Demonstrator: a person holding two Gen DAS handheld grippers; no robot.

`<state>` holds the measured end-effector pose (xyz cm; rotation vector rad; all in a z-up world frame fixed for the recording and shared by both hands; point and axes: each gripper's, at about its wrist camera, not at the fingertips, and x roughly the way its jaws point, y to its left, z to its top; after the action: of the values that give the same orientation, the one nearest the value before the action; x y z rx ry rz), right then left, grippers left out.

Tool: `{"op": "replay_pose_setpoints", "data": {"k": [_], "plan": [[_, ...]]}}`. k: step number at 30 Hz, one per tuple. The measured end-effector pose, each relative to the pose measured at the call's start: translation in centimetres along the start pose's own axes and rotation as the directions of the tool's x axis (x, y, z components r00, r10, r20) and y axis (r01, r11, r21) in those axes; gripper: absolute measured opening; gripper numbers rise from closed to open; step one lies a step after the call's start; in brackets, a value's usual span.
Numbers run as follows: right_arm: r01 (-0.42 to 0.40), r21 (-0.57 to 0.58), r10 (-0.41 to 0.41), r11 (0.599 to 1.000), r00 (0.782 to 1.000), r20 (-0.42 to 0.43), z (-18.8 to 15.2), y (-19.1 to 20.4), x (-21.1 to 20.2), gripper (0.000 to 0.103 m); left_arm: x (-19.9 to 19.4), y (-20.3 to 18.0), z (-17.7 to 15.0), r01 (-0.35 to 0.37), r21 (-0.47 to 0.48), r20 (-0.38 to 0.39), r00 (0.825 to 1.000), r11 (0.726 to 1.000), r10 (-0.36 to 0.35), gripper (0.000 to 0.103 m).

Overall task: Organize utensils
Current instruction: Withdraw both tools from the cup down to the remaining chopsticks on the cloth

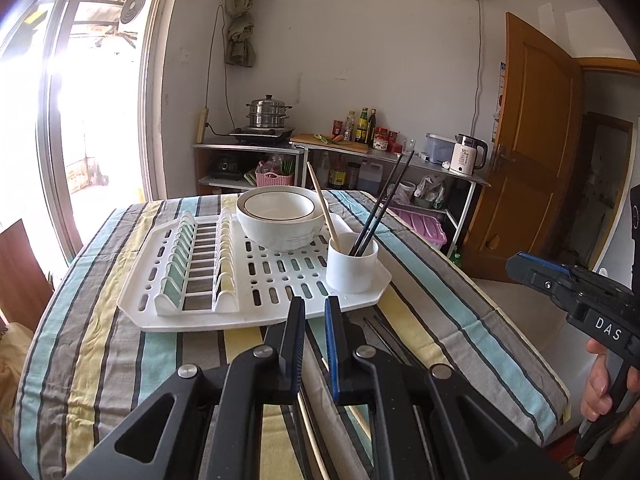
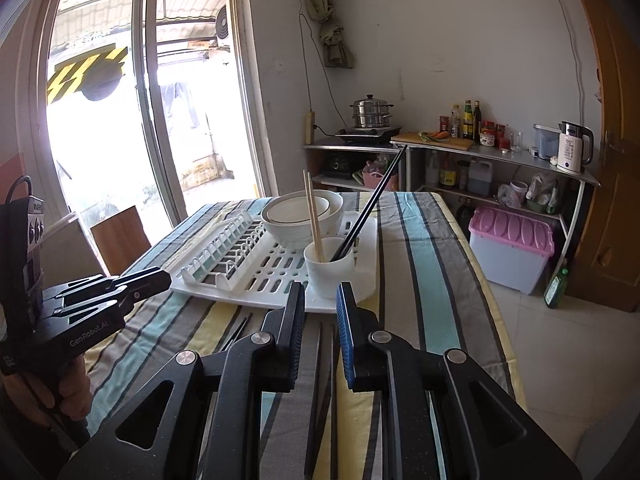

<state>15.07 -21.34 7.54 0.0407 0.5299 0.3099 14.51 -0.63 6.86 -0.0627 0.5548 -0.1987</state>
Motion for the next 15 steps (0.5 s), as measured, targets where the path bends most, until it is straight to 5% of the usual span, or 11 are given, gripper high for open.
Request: {"op": "replay_pose_setpoints", "data": {"k": [15], "plan": [[-0.011,0.004,0.011,1.0,1.0,-0.024,-3.6,1.1,-2.0,0.017,-3.0,0.8,-3.8,-0.007,-0.011,-0.021,1.0,1.0,0.007,0.009]]}}
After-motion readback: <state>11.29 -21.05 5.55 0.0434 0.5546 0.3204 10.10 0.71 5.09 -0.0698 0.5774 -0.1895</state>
